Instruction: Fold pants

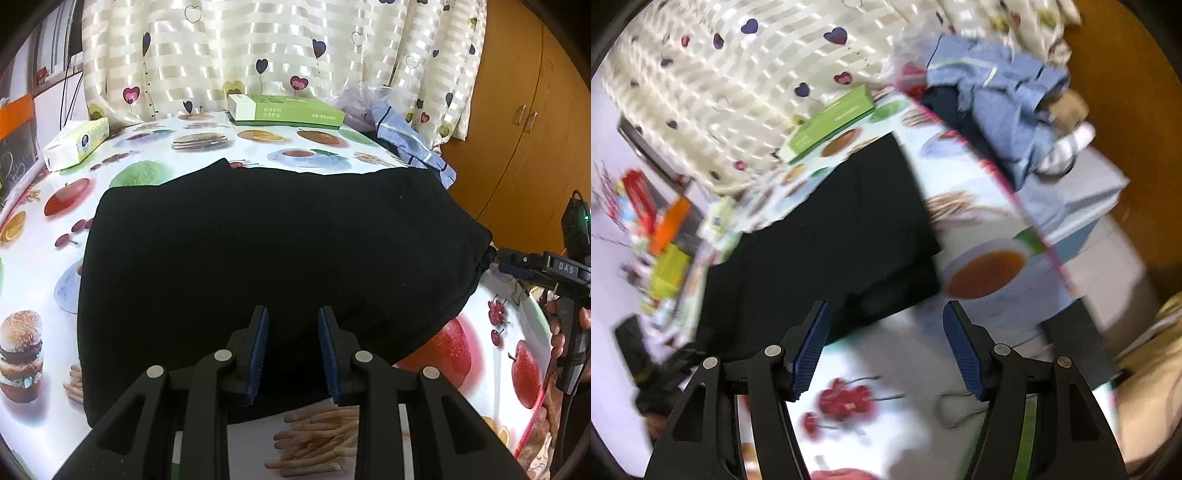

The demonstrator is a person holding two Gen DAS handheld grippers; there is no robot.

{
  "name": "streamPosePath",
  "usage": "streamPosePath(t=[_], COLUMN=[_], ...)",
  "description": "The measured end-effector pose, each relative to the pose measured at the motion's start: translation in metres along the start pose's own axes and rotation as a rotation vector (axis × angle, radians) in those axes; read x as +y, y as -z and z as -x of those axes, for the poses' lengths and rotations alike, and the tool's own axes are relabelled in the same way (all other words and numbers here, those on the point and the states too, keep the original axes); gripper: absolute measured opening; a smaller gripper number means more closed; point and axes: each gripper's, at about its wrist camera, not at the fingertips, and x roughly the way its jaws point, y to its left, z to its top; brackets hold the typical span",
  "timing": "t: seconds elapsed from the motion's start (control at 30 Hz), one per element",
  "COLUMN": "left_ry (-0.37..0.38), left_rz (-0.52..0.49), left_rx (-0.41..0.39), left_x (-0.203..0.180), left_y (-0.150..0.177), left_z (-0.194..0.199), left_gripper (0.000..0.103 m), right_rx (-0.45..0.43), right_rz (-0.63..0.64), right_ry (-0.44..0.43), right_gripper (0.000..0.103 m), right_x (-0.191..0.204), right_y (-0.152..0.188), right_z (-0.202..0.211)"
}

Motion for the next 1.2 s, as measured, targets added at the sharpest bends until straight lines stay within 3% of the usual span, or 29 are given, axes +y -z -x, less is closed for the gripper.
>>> streamPosePath(t=[0.4,0.5,0.6,0.73,0.87,0.9,0.97,1.03,1.2], left_ry=[0.020,0.008,-0.010,0.109,0.173,0.179,0.179,0.198,0.250], left_rz=[0.015,0.006,-0.052,-0.167,-0.244,-0.255,-0.284,-0.315,-0.381], left_rx=[0.000,-0.002,-0.014,-0.004,0.001,0.004,0.011,0.017,0.027], left_x=[0.002,0.001,-0.011,-0.049,-0.078,-0.084,-0.094,-0.105,-0.127], left_y=[0.001,0.001,0.001,-0.001,-0.012,-0.015,-0.019,-0.022,-0.024], left_z=[0.000,0.000,0.003,0.001,-0.008,-0.010,-0.016,-0.019,-0.029], left_gripper=[0.030,0.030,0.030,0.031,0.032,0.033,0.033,0.037,0.044], right_rx=[-0.029,-0.045,-0.065,-0.058,0.007,0.011,0.021,0.021,-0.029], right_rz=[-0.335,-0.327,-0.271,-0.199,-0.097,-0.071,-0.027,-0.036,-0.019], right_ry=[-0.162,-0.168,-0.097,-0.037,-0.045,-0.030,0.005,-0.014,-0.067], right_gripper=[0.064,0.064,0.064,0.064,0.064,0.060,0.028,0.021,0.016], right_x=[-0.027,-0.026,-0.023,-0.021,-0.013,-0.011,-0.009,-0.015,-0.013], right_y=[-0.011,-0.011,-0.012,-0.019,-0.025,-0.025,-0.025,-0.025,-0.030], right_z=[-0.004,-0.001,0.001,0.000,-0.009,-0.010,-0.013,-0.014,-0.004])
